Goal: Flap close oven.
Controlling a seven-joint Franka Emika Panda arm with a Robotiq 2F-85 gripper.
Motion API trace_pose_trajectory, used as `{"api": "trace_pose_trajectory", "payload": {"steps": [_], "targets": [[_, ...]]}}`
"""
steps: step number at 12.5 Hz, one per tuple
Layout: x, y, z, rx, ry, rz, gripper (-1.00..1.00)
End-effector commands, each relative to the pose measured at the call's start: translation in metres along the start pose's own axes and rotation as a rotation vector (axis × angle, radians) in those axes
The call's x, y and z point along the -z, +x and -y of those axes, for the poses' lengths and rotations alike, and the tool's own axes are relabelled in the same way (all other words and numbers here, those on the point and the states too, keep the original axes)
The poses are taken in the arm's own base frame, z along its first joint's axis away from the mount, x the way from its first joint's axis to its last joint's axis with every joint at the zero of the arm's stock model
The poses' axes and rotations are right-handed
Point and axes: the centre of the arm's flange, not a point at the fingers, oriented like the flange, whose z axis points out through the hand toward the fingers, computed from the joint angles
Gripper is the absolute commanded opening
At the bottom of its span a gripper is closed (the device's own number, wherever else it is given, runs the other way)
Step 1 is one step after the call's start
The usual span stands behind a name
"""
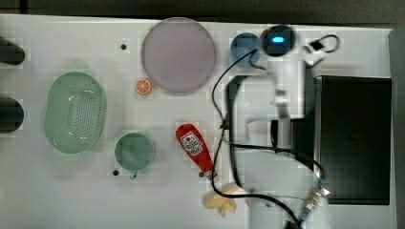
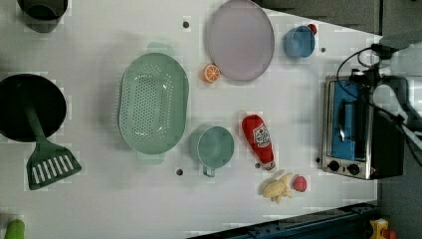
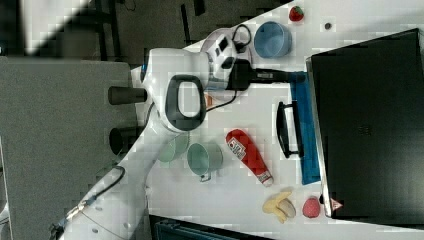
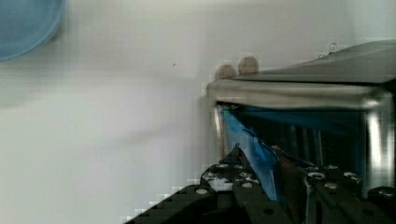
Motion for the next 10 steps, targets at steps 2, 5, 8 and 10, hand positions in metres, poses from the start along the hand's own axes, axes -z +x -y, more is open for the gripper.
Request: {"api": "trace_pose_trajectory", "payload": {"steps": [2,5,8,10], "targets": [[-0.009,-0.001,-0.039,0.091,0.105,-0.014,-0.46],[0.004,-0.001,-0.039,0.121,0.126,-0.018,0.18],[0.069,0.001,-0.029,0.142,0.125,-0.059,0.88],[0.121,-0.008,-0.016,0.095,0.15,-0.039,1.0]]}}
